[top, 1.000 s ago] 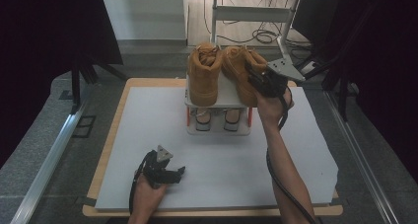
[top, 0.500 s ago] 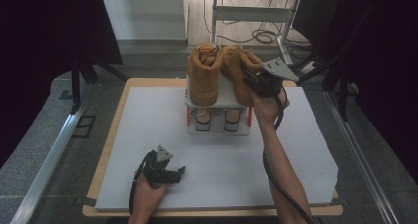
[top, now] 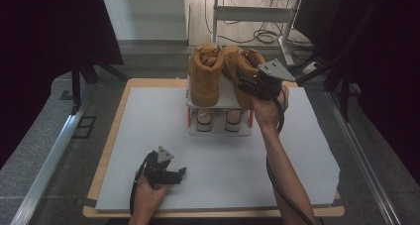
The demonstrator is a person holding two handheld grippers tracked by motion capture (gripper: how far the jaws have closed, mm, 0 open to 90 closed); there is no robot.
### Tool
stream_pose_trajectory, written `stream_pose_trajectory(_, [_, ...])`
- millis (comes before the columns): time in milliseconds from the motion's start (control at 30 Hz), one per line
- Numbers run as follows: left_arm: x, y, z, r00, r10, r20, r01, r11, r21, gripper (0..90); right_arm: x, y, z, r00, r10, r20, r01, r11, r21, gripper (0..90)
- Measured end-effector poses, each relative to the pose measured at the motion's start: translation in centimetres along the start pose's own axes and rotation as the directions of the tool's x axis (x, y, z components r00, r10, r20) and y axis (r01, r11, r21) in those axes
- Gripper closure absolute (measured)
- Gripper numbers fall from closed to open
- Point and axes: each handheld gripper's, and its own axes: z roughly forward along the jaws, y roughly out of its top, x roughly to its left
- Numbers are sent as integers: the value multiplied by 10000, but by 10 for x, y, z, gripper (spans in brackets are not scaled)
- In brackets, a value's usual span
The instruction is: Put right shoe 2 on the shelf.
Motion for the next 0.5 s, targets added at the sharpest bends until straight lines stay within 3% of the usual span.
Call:
stream_pose_trajectory(133, [0, 0, 0, 10000, 0, -1, 0, 10000, 1, 134, -2, 0, -1, 9999, -163, -52, 164, 9997, 176, 134])
stream_pose_trajectory(500, [0, 0, 0, 10000, -1, 0, 1, 10000, 4, 134, -9, -5, -12, 9982, 25, -599, -5, 9994, 347, 116])
